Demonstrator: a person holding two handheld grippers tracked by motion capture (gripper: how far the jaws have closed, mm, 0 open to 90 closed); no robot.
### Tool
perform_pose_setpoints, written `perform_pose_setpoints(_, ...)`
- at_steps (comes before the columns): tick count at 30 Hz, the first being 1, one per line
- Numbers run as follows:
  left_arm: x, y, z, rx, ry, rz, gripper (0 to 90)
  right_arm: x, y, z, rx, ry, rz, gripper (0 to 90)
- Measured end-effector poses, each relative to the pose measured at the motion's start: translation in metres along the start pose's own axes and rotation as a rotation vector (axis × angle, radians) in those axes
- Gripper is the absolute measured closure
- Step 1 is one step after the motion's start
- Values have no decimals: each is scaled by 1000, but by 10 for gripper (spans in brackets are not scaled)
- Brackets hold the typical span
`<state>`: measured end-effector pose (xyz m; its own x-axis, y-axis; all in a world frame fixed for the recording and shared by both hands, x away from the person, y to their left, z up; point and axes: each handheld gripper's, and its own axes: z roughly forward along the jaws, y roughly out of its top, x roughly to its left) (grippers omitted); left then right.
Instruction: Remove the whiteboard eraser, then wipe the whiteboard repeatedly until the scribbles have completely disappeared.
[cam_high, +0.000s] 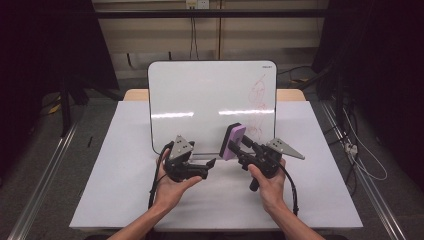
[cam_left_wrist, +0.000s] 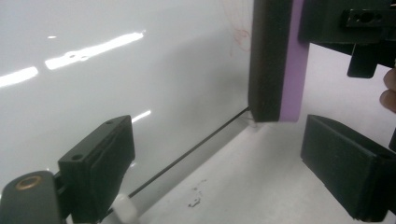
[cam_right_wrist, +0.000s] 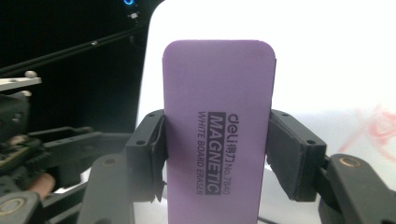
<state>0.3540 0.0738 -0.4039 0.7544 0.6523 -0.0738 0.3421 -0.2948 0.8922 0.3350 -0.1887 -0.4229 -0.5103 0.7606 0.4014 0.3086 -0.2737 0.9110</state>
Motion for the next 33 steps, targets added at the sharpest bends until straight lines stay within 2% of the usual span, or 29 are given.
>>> perform_pose_setpoints(2, 3, 0, -5, -4, 2, -5, 78, -2, 2, -2, 5, -13, -19, 412)
perform_pose_setpoints(3, 6, 1, -10, -15, 14, 1, 71, -3, 3, -2, 5, -23, -35, 412)
perform_pose_setpoints(5, 8, 1, -13, -14, 14, 12, 62, -4, 4, -3, 10, -29, -47, 412)
perform_pose_setpoints(6, 11, 0, -18, -9, 19, 22, 43, -5, 5, -5, 11, -43, -71, 412)
perform_pose_setpoints(8, 13, 0, -21, -7, 24, 23, 48, -6, 6, -6, 17, -59, -89, 412)
perform_pose_setpoints(11, 19, -4, -29, 13, 21, 35, 49, -7, 8, -8, 20, -71, -112, 412)
perform_pose_setpoints(12, 22, -6, -32, 23, 14, 36, 49, -9, 10, -10, 30, -95, -136, 412)
perform_pose_setpoints(13, 24, -8, -34, 32, 14, 31, 49, -11, 10, -11, 34, -103, -139, 412)
perform_pose_setpoints(15, 27, -13, -40, 48, 41, 21, 49, -13, 11, -12, 40, -112, -151, 412)
perform_pose_setpoints(16, 32, -18, -45, 54, 51, 3, 49, -15, 13, -14, 53, -129, -167, 412)
perform_pose_setpoints(18, 33, -19, -48, 56, 63, -1, 50, -16, 15, -15, 55, -138, -172, 412)
perform_pose_setpoints(19, 35, -21, -51, 64, 71, 5, 58, -18, 17, -16, 70, -157, -195, 412)
perform_pose_setpoints(21, 37, -24, -56, 78, 92, 22, 58, -20, 20, -19, 72, -169, -204, 412)
perform_pose_setpoints(23, 40, -29, -63, 75, 103, 16, 58, -21, 22, -20, 76, -178, -215, 412)
perform_pose_setpoints(24, 42, -34, -69, 71, 125, 3, 58, -21, 26, -23, 79, -201, -232, 412)
perform_pose_setpoints(25, 42, -34, -69, 71, 125, 3, 58, -21, 26, -23, 79, -201, -232, 412)
perform_pose_setpoints(26, 44, -38, -71, 66, 129, -7, 59, -23, 30, -25, 89, -229, -259, 412)
perform_pose_setpoints(28, 47, -43, -77, 57, 130, -38, 59, -24, 32, -26, 98, -241, -274, 412)
perform_pose_setpoints(30, 49, -47, -82, 45, 164, -38, 60, -26, 37, -29, 118, -275, -308, 413)
perform_pose_setpoints(31, 50, -49, -84, 41, 174, -35, 60, -26, 37, -29, 118, -275, -308, 413)
perform_pose_setpoints(32, 52, -52, -88, 28, 189, -36, 60, -27, 41, -28, 140, -303, -346, 413)
perform_pose_setpoints(33, 52, -52, -88, 28, 189, -36, 60, -27, 41, -28, 140, -303, -346, 413)
